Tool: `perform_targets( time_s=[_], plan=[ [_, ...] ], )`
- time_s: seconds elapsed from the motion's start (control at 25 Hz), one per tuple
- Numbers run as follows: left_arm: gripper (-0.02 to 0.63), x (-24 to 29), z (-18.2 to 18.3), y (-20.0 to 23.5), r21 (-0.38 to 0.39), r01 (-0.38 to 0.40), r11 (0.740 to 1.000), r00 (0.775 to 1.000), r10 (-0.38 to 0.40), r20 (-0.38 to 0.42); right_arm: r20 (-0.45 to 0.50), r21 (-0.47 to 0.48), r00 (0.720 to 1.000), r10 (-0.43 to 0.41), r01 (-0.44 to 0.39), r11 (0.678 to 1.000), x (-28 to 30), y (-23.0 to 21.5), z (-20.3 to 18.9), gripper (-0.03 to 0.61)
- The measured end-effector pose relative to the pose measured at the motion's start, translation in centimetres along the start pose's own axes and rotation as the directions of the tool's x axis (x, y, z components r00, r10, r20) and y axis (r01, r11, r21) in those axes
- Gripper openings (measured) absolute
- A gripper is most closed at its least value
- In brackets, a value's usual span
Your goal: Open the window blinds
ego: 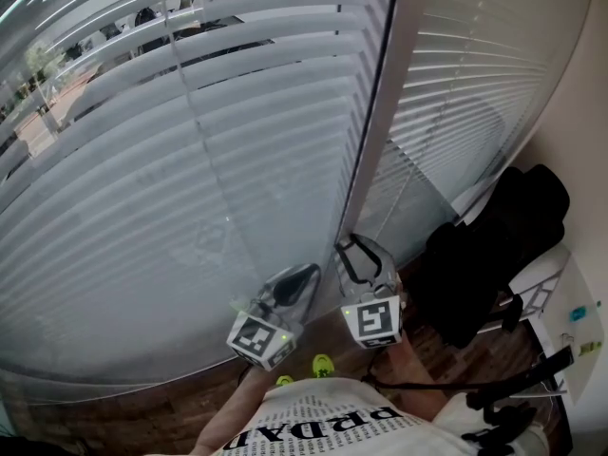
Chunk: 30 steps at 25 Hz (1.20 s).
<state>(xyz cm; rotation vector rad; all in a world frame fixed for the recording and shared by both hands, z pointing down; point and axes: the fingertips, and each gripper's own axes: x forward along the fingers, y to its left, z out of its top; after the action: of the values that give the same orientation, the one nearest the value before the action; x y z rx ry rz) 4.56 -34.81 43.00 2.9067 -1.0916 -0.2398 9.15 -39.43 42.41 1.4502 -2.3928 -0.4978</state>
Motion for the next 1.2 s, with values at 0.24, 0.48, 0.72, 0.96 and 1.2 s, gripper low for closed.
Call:
perform_targets(
  time_s=[0.24, 0.48, 0.72, 0.96, 1.2],
  plan=[
    [-0.008, 0.3, 2.2, -0.2, -0.044, -0.013, 0.999, 1.0, 0.013, 0.011, 0.016, 0.183, 1.0, 0.026, -0.029, 0.983, 0.0, -0.7, 0.9, 0.135],
    [-0.008, 0.2, 1.7, -0.2, -0.011, 0.006, 1.0, 1.0, -0.006, -0.013, 0.022, 0.241, 0.999, 0.034, -0.039, 0.97, 0.0, -0.8, 1.1, 0.135],
    [-0.008, 0.1, 1.4, -0.2, -0.009, 0.004, 1.0, 1.0, -0.004, -0.03, 0.02, 0.287, 0.999, 0.045, -0.049, 0.957, -0.1, -1.0, 0.8, 0.135],
    [-0.008, 0.4, 1.5, -0.3, -0.009, 0.012, 1.0, 1.0, -0.012, -0.014, 0.019, 0.334, 0.999, 0.046, -0.05, 0.941, -0.1, -1.2, 0.9, 0.133],
    [-0.008, 0.5, 1.8, -0.3, -0.028, 0.003, 1.0, 1.0, -0.003, 0.002, 0.023, 0.369, 0.999, 0.043, -0.049, 0.928, 0.0, -1.2, 0.6, 0.133]
  ],
)
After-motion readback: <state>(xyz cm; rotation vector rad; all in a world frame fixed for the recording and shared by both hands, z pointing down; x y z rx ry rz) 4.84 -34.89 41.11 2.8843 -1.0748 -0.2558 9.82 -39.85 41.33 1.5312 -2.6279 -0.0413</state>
